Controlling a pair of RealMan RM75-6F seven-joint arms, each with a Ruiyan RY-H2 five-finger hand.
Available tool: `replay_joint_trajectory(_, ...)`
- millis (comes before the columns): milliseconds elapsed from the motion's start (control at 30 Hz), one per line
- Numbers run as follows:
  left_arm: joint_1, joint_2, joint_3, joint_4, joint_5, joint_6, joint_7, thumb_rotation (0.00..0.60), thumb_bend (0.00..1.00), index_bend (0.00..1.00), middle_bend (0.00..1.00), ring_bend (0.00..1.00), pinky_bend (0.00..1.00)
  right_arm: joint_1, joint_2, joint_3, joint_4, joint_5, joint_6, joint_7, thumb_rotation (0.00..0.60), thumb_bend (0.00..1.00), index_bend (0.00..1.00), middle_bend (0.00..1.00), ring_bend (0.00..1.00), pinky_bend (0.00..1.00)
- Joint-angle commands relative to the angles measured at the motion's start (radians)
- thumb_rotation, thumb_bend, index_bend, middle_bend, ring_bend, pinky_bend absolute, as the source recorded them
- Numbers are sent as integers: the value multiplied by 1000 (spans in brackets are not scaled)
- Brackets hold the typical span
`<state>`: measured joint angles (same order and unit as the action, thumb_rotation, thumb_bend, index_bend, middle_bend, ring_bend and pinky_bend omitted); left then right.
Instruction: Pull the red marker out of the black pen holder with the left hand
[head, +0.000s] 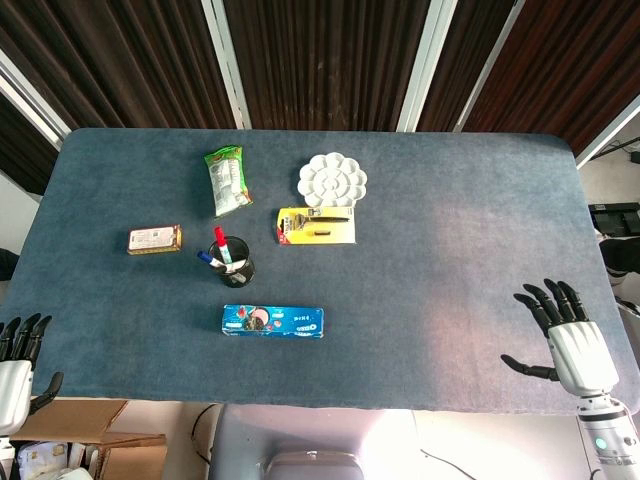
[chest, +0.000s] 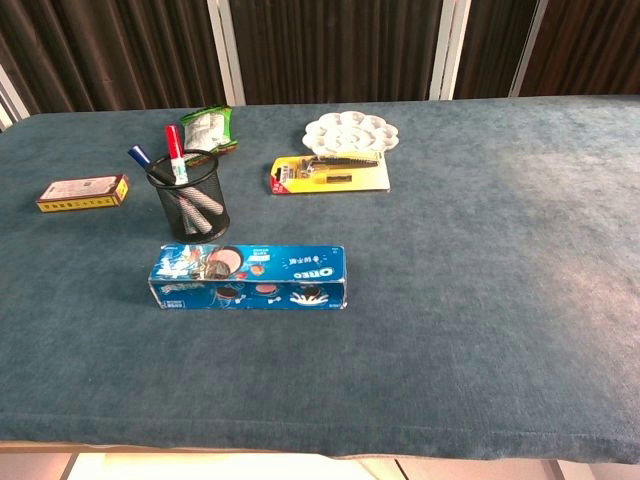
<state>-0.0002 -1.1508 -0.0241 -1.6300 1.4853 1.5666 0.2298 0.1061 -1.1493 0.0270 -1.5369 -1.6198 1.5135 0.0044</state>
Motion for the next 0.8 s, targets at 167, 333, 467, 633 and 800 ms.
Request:
replay_joint_trajectory(167, -3, 0, 1, 1, 4, -5, -8, 600, 304, 112, 79, 0, 18, 1, 0, 0, 0, -2, -1, 0, 456, 243, 332, 258, 77, 177)
replay_joint_trajectory(333, -43, -4, -20, 1, 20, -38, -38, 600, 306, 168, 99, 39, 30, 3, -1, 0, -1, -1, -4, -2, 453, 243, 332, 258, 77, 177)
replay_joint_trajectory(467, -115, -9, -64, 4, 22, -103, -100, 600, 312, 221, 164, 103, 68, 4, -1, 0, -1, -2, -5, -3, 456, 243, 332, 258, 77, 177)
replay_joint_trajectory(633, -239, -48, -134, 17, 41, -192, -185, 600, 331, 317, 284, 208, 161, 4, -1, 0, -1, 0, -5, -3, 457, 243, 332, 258, 77, 177)
replay_joint_trajectory(800, -373, -137, -189, 68, 66, -272, -185, 600, 351, 378, 360, 254, 224, 2, 0, 0, -2, 2, -3, -3, 452, 243, 332, 258, 77, 177)
